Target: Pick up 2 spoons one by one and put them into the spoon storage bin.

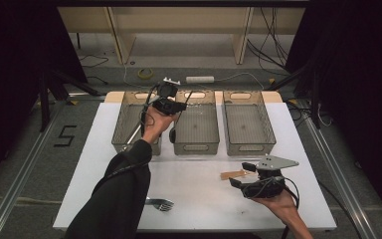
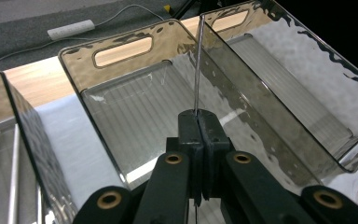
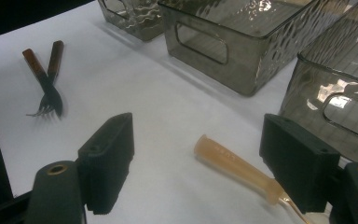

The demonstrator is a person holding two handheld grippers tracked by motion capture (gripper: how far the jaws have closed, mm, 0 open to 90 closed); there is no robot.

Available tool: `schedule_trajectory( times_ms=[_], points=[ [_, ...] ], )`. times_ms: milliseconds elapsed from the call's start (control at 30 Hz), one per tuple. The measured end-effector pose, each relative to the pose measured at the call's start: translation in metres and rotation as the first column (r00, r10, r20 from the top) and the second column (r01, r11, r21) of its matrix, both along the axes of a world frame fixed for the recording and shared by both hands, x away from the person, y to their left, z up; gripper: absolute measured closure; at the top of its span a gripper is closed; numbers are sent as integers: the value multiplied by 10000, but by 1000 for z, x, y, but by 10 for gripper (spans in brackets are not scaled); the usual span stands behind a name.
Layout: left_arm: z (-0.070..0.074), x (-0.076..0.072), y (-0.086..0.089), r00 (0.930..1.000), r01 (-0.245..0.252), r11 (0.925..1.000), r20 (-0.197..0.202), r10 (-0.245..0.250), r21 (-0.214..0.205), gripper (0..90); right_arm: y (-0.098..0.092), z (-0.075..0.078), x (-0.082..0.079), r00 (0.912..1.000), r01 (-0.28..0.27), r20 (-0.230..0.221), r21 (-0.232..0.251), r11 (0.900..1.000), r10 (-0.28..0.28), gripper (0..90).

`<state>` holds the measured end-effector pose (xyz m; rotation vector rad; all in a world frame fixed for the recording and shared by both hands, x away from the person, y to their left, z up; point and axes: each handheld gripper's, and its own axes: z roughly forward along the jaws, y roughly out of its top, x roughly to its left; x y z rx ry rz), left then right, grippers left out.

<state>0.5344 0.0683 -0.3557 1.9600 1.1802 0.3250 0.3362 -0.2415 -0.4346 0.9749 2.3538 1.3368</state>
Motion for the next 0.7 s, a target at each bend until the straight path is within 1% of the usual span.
schedule_trajectory(
  times_ms=[33,167,267,333,433,600,700],
  points=[
    [-1,1,-1,10000,12,10000,-64,-11,9,888,0,0,0,10000,-17,-8,2,10000,17,272],
    [-5,6,-6,9998,-161,9998,-100,160,-84,888,0,0,-1,10000,-32,25,24,10000,32,272],
    [-7,9,-8,9997,-196,9997,-110,195,-110,888,0,0,0,10000,-43,7,45,10000,43,272],
    [-7,11,-8,9996,-217,9995,-183,213,-222,888,0,0,0,10000,-41,29,33,10000,41,273],
    [-10,12,-10,9994,-329,9993,-125,327,-149,888,0,0,0,10000,-56,7,47,10000,56,272],
    [-14,14,-9,9988,-476,9984,-142,472,-302,887,0,0,0,10000,-69,11,53,10000,69,272],
    [-16,15,-9,9987,-508,9983,-1,508,-278,886,0,0,0,10000,-78,9,48,10000,78,272]
  ],
)
